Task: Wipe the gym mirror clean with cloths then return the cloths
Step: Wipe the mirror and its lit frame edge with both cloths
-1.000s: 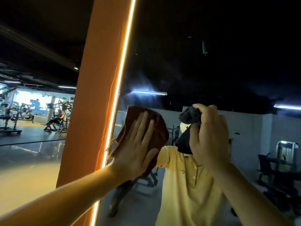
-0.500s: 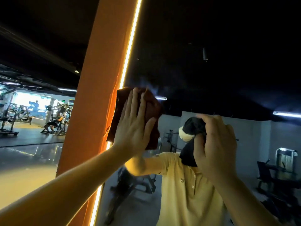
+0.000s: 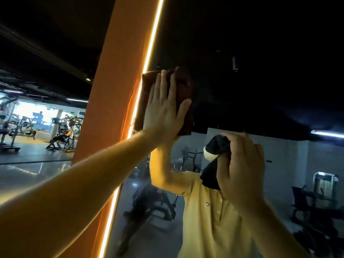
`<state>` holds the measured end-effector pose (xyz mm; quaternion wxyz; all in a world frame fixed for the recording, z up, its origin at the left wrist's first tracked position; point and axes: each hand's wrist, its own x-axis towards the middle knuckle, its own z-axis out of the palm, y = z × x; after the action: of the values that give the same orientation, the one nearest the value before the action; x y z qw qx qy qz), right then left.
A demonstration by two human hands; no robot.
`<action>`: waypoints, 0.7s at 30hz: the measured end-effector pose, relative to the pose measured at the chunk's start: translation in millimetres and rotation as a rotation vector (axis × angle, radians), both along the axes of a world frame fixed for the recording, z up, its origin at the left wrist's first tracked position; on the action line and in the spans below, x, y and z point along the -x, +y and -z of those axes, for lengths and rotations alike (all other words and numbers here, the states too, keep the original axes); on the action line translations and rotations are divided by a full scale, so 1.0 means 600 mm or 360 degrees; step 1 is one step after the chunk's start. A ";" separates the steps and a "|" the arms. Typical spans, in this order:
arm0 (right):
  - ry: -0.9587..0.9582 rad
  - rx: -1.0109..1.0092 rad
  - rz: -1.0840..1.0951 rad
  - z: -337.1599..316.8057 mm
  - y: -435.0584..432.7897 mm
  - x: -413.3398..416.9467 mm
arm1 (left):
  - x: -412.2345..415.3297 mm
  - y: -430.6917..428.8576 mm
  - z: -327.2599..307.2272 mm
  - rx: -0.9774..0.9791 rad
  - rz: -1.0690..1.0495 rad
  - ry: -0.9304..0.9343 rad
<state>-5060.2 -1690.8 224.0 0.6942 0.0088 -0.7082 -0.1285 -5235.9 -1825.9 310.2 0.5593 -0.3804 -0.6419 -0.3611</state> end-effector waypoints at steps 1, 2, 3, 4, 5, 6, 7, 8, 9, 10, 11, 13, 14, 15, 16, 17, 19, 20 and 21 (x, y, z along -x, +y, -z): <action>0.0011 0.0016 -0.0043 0.002 -0.001 0.001 | -0.008 0.009 0.048 0.0117 0.0001 0.0140; 0.0048 0.0033 -0.0091 0.002 -0.003 0.000 | -0.012 0.017 0.106 0.0285 0.0015 0.0337; 0.0087 0.0044 -0.0135 0.004 -0.004 -0.001 | -0.013 0.017 0.161 0.0480 0.0054 0.0513; 0.0108 0.0041 -0.0165 0.006 -0.004 -0.004 | -0.005 0.011 0.197 0.0665 0.0071 0.0661; 0.0108 0.0022 -0.0175 0.008 -0.002 -0.006 | 0.009 -0.001 0.206 0.0820 0.0041 0.0780; 0.0104 0.0003 -0.0164 0.010 0.000 -0.008 | 0.027 -0.017 0.190 0.0904 -0.0034 0.0884; 0.0098 -0.0015 -0.0139 0.009 0.000 -0.008 | 0.044 -0.034 0.159 0.0918 -0.0120 0.0922; 0.0086 -0.0027 -0.0109 0.009 0.000 -0.007 | 0.055 -0.049 0.125 0.0869 -0.0157 0.0873; 0.0080 -0.0030 -0.0085 0.008 -0.002 -0.005 | 0.064 -0.065 0.091 0.0771 -0.0152 0.0766; 0.0079 -0.0023 -0.0064 0.007 -0.003 -0.003 | 0.071 -0.077 0.060 0.0648 -0.0125 0.0651; 0.0069 -0.0021 -0.0044 0.008 -0.002 -0.002 | 0.075 -0.082 0.044 0.0498 -0.0107 0.0530; 0.0062 -0.0019 -0.0026 0.010 0.001 0.000 | 0.066 -0.062 0.052 0.0197 -0.0097 0.0237; 0.0064 -0.0018 -0.0030 0.010 0.002 0.000 | 0.055 -0.042 0.075 0.0067 -0.0104 0.0108; 0.0064 -0.0018 -0.0034 0.010 0.003 0.000 | 0.042 -0.025 0.110 -0.0010 -0.0093 0.0039; 0.0073 -0.0017 -0.0034 0.010 0.002 0.001 | 0.031 -0.014 0.150 0.0009 -0.0047 0.0059; 0.0075 -0.0017 -0.0028 0.008 0.001 0.002 | 0.023 -0.010 0.192 0.0099 0.0004 0.0135; 0.0064 -0.0024 -0.0010 0.006 0.001 0.004 | 0.021 -0.024 0.254 0.0334 0.0052 0.0274; 0.0061 -0.0027 -0.0007 0.006 0.001 0.004 | 0.024 -0.038 0.258 0.0421 0.0071 0.0295; 0.0062 -0.0027 -0.0006 0.007 0.000 0.004 | 0.027 -0.053 0.240 0.0469 0.0081 0.0302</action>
<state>-5062.6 -1690.7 219.7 0.7080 0.0135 -0.6934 -0.1332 -5252.2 -1857.8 166.3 0.5463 -0.5069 -0.6223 -0.2395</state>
